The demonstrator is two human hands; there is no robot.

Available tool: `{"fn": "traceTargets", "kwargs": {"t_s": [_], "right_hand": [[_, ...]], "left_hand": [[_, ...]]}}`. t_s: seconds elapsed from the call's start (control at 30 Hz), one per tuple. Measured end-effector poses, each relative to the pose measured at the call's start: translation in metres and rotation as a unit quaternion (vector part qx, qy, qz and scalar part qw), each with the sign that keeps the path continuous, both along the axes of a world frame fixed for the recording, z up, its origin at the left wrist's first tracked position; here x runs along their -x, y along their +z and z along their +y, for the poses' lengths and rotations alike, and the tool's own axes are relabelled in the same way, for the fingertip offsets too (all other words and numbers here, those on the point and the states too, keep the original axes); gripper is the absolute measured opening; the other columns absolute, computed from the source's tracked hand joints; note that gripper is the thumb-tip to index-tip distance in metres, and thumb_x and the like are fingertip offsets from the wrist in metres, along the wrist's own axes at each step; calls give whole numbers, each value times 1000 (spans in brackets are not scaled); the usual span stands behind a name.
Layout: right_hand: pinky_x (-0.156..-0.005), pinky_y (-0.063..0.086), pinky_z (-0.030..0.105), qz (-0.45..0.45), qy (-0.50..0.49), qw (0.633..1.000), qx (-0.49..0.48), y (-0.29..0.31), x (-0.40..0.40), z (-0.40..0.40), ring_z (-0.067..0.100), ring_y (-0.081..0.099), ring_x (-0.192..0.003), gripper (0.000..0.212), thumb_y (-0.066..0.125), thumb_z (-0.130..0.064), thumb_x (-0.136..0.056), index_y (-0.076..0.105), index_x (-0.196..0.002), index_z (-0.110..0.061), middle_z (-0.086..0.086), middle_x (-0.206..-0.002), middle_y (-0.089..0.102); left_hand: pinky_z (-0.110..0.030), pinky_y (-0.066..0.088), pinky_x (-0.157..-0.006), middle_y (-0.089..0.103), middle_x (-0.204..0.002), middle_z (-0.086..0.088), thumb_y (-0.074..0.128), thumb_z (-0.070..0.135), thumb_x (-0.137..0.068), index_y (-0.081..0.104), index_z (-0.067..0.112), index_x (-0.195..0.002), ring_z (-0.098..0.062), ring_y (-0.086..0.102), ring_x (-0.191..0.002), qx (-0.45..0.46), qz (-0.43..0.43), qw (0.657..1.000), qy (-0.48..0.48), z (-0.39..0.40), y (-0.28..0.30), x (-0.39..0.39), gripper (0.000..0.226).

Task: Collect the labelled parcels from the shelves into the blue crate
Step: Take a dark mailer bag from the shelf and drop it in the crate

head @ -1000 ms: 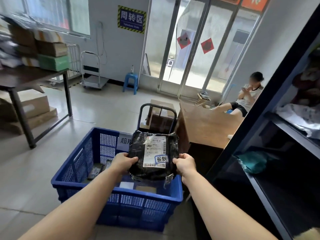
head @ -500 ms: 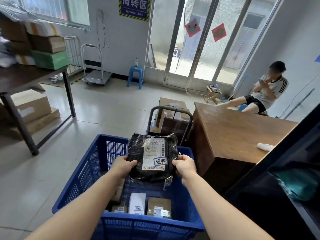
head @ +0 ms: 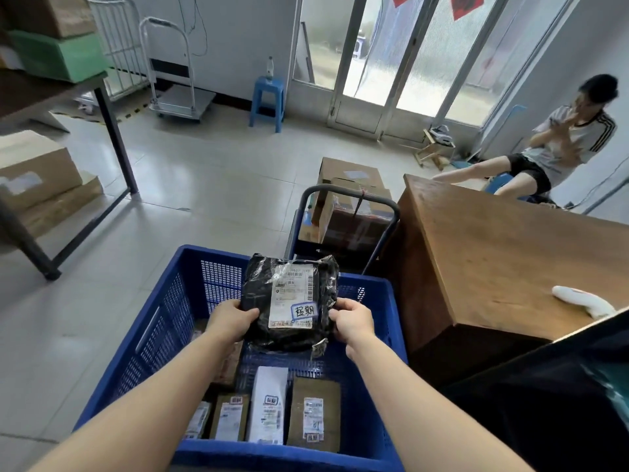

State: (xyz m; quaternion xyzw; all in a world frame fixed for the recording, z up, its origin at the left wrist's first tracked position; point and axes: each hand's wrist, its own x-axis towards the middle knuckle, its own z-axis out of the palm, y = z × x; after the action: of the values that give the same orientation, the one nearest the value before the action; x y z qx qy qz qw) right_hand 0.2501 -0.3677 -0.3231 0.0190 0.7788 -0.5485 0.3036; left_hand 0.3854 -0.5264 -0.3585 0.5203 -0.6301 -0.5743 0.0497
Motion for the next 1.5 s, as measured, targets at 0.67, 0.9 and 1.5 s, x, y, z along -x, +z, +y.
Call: {"fn": "traceTargets", "kwargs": {"t_s": [0.67,0.9,1.5], "right_hand": [[-83,54,35,-95,2,994,-62,-209,100,-107,19,64,-90,20,53,-7,-91,66,-87,-23,-2,-89,68],[-56,53,27,-128,1,990,-67,-346,122,-127,16,62,-76,30,46,-5,-91,70,-84,-20,0,-85,71],[-90,48,38,-182,-10,981,-62,-625,146,-162,24,57,-105,28,54,-13,-92,52,-120,-14,6,-109,59]], "left_hand": [[-43,55,-88,73,-97,-7,66,16,-82,68,19,-95,-28,68,-91,-36,-84,994,64,-85,-223,100,13],[-41,54,-89,72,-100,-6,65,13,-84,67,21,-96,-26,68,-93,-27,-106,993,34,-110,-342,125,15],[-37,53,-84,66,-90,-8,60,-4,-85,64,9,-106,-26,62,-81,-73,-127,988,57,-139,-588,158,25]]}}
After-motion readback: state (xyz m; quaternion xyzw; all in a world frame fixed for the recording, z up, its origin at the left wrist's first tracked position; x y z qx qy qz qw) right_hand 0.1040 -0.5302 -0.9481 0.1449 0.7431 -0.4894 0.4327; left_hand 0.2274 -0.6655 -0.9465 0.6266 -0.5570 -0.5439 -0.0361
